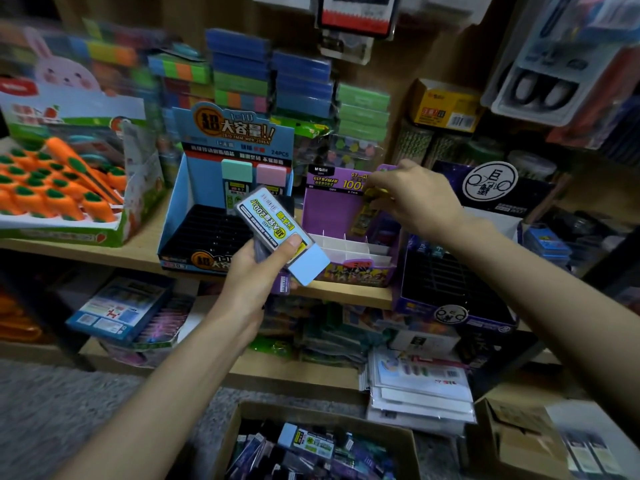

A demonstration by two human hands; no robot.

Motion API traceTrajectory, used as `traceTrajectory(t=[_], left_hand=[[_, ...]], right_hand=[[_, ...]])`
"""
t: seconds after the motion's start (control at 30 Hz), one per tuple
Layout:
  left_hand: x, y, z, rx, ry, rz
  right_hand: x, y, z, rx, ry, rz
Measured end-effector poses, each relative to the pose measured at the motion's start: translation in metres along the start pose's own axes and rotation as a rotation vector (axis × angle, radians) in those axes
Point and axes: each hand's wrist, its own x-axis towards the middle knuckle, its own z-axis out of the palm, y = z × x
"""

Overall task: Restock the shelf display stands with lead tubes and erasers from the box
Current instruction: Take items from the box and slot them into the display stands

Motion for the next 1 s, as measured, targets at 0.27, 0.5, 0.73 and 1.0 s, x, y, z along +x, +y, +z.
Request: traceTrajectory(t=[0.27, 0.5, 0.73, 1.0], left_hand=[[0.0, -0.001, 0.001, 0.008, -0.047, 0.025], [-0.001, 0.002, -0.008, -0.007, -0.052, 0.063], [-0.004, 0.01, -0.037, 0.019, 0.059, 0.085], [-0.006, 0.029, -0.092, 0.077, 0.158, 0.068]], right_hand=[[-0.005, -0.007, 0.016, -0.021, -0.134, 0.037], [-0.035, -0.051, 0.004, 0.227, 0.042, -0.048], [-0.046, -0.137, 0.018, 1.775, -0.44, 0.673], [0.013, -0.167, 0.017, 1.892, -0.146, 0.612]])
